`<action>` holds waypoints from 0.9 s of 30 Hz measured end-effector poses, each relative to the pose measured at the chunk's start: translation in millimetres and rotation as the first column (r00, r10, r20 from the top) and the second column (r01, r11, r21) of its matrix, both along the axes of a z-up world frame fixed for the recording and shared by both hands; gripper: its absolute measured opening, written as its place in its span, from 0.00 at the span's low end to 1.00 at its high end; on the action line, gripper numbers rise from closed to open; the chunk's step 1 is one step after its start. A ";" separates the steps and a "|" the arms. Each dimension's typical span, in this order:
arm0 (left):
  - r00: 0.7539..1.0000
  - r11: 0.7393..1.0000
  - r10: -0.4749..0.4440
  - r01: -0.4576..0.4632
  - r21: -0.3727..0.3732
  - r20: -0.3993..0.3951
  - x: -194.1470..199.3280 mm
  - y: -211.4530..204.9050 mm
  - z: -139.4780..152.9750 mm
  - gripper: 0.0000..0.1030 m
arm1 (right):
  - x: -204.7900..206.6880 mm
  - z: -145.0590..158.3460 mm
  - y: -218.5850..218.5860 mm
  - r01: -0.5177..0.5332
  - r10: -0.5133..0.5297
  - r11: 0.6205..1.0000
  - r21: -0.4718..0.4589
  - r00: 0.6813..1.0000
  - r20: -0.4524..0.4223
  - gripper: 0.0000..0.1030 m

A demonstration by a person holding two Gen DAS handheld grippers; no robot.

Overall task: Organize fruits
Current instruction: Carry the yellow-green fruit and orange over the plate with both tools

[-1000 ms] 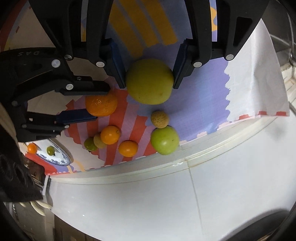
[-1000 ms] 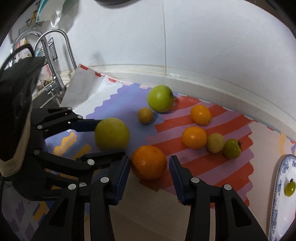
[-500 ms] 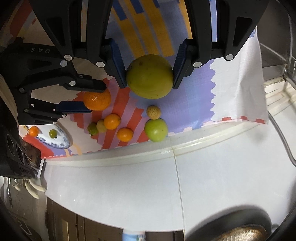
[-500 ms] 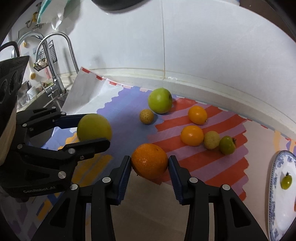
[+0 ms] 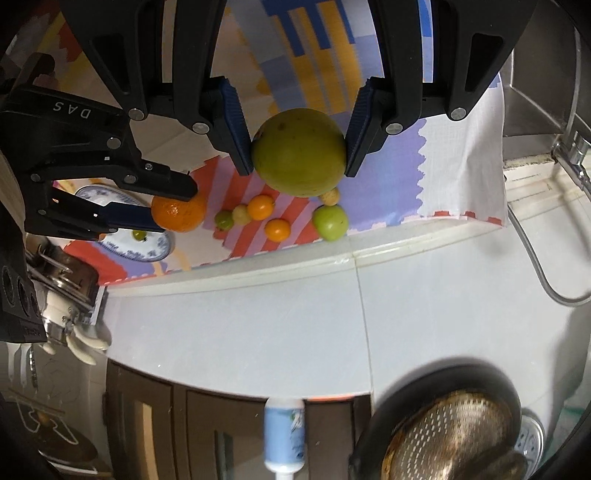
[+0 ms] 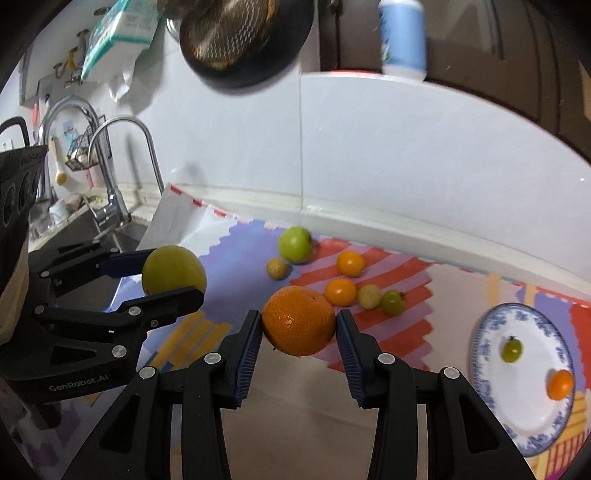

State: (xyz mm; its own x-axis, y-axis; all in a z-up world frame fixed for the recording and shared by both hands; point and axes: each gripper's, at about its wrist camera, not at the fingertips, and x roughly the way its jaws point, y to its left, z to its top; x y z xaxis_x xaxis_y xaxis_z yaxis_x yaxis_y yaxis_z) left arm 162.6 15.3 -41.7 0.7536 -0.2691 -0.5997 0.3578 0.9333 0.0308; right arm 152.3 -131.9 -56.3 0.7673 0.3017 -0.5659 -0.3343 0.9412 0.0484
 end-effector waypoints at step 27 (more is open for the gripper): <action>0.982 0.982 -0.174 0.179 -0.064 0.073 -26.2 -137.2 39.1 0.47 | -76.1 31.0 -137.2 0.293 -0.295 0.955 0.037 0.951 0.094 0.41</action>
State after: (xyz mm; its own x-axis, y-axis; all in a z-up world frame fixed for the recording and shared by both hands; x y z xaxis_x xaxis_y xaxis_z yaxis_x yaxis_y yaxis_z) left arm 136.4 -121.9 -2.5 0.7281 -0.4411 -0.5247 0.5167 0.8562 -0.0029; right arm 76.3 -269.1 -25.3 0.8749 0.0659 -0.4798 -0.0470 0.9976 0.0513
